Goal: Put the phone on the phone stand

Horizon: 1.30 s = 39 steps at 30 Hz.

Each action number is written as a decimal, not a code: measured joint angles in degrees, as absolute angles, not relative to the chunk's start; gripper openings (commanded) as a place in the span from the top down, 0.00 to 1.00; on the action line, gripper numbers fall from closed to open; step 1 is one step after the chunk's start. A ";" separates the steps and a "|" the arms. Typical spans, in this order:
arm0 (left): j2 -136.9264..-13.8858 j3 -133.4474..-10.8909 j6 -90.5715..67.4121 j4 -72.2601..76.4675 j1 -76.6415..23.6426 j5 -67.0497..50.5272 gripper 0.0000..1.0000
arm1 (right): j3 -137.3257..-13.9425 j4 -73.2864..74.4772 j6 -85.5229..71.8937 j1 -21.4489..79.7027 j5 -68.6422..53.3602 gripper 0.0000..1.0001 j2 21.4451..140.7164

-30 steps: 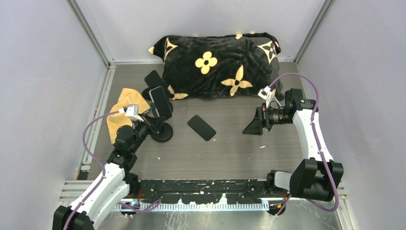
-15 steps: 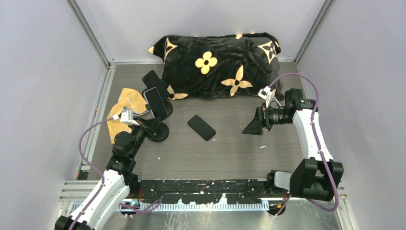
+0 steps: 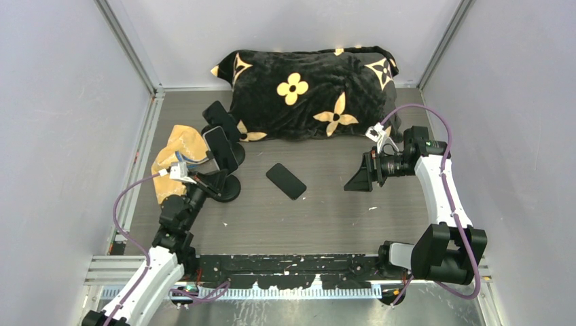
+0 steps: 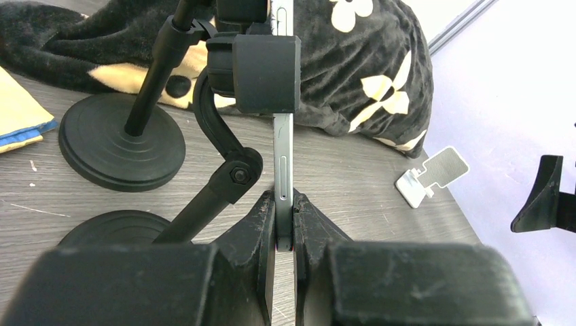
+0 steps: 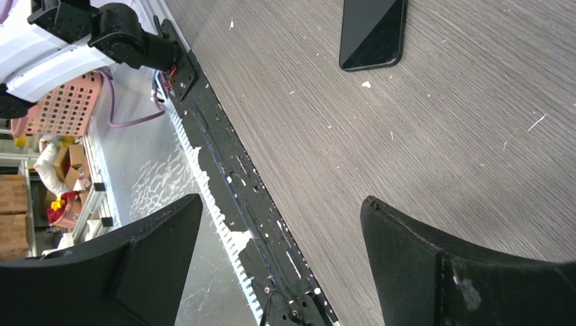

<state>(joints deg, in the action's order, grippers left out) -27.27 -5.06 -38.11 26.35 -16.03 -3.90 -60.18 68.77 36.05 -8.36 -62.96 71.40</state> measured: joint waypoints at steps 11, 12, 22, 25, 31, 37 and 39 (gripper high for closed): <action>-22.31 -3.44 -38.46 25.21 -16.03 -4.10 1.00 | -60.10 68.77 36.05 -8.36 -62.89 0.08 71.40; -22.15 -3.44 -38.46 25.04 -16.03 -4.05 0.99 | -60.10 68.77 36.03 -8.36 -62.89 0.08 71.40; -17.08 -2.31 -38.59 22.00 -16.05 -1.02 0.99 | -60.10 68.75 35.90 -8.36 -62.87 0.08 71.40; -14.70 -2.26 -38.61 20.14 -16.05 0.30 1.00 | -60.10 68.75 35.88 -8.36 -62.87 0.08 71.40; -11.49 -2.00 -38.65 16.34 -15.99 3.01 1.00 | -60.10 68.75 35.90 -8.36 -62.87 0.08 71.40; -12.27 -2.00 -38.63 16.38 -15.99 3.16 1.00 | -60.10 68.77 35.88 -8.36 -62.87 0.08 71.40; -12.38 -2.00 -38.63 16.38 -15.99 3.57 0.99 | -60.10 68.75 35.90 -8.36 -62.87 0.08 71.40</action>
